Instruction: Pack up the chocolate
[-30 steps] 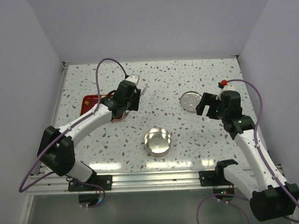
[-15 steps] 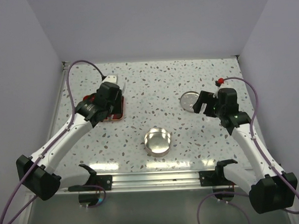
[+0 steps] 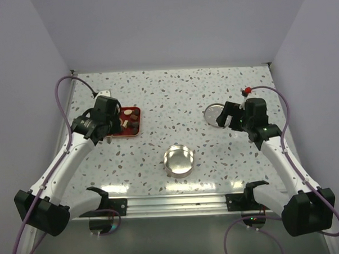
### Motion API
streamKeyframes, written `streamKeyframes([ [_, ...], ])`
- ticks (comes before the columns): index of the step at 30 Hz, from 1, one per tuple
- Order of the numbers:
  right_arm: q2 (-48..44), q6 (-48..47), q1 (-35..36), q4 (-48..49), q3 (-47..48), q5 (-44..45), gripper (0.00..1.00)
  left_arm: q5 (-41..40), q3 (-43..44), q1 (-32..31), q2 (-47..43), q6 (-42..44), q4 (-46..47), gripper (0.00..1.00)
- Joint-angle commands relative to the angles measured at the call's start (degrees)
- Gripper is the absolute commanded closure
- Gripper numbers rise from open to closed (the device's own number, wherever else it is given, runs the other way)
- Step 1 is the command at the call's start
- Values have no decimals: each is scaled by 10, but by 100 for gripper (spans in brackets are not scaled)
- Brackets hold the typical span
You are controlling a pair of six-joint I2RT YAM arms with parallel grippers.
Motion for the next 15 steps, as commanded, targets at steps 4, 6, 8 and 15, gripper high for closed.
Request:
streamKeyframes([
  [4, -13, 6, 0, 12, 22, -5, 3, 39, -13, 10, 36, 25, 60, 44],
  [6, -19, 4, 0, 5, 20, -3, 4, 53, -12, 19, 44, 33, 68, 44],
  [8, -27, 4, 0, -3, 19, 1, 4, 67, -11, 30, 54, 43, 78, 45],
  [15, -60, 0, 0, -25, 11, 14, 4, 109, -17, 71, 76, 72, 104, 47],
])
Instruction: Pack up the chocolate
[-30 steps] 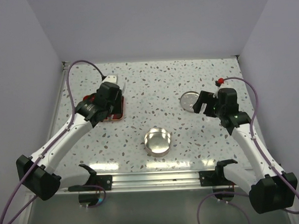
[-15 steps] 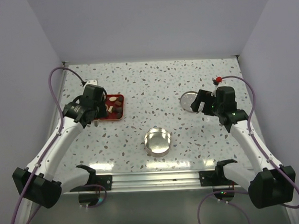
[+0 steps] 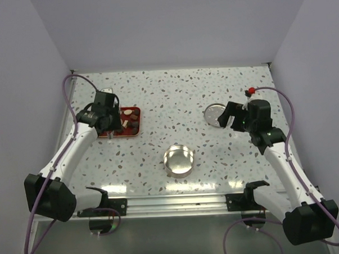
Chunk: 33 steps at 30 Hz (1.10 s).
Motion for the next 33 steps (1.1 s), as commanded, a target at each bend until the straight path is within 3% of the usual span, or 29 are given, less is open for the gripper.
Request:
streamKeyframes([
  [1, -22, 0, 0, -15, 8, 15, 3, 35, -7, 18, 6, 36, 50, 47],
  [10, -33, -1, -1, -26, 11, 19, 3, 51, -27, 22, 40, 56, 103, 51],
  [33, -8, -1, 0, -17, 18, 19, 3, 28, -29, 38, 52, 74, 117, 52],
])
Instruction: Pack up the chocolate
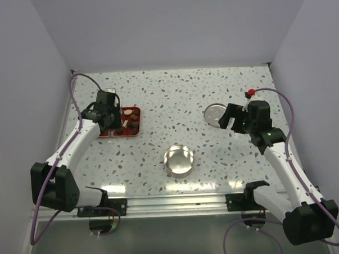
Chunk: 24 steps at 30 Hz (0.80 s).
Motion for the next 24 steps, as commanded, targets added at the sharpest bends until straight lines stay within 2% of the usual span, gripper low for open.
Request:
streamKeyframes([
  [1, 2, -1, -1, 9, 18, 8, 3, -4, -2, 7, 4, 19, 36, 52],
  [12, 1, -3, -1, 5, 19, 12, 3, 10, -7, 17, 25, 32, 63, 53],
  [24, 1, -5, 0, 3, 21, 16, 3, 20, -13, 19, 40, 38, 76, 60],
])
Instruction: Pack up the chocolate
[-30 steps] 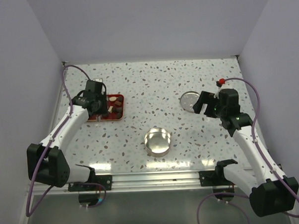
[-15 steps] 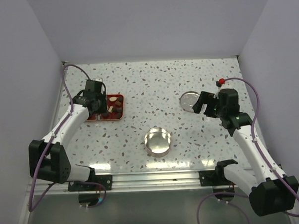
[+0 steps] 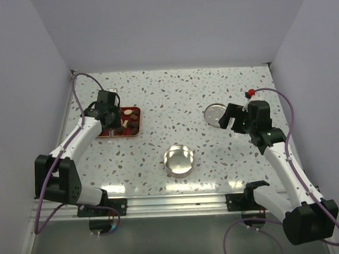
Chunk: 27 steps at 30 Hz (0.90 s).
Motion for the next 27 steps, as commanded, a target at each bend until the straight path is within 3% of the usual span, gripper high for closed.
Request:
streamKeyframes([
  [1, -1, -4, 0, 4, 21, 12, 3, 4, -5, 5, 5, 15, 33, 61],
  [12, -2, -4, 0, 0, 22, 13, 3, 6, -10, 4, -2, 23, 25, 75],
  [27, -3, 0, 0, 1, 21, 11, 3, 34, 10, 5, -61, 26, -33, 76],
])
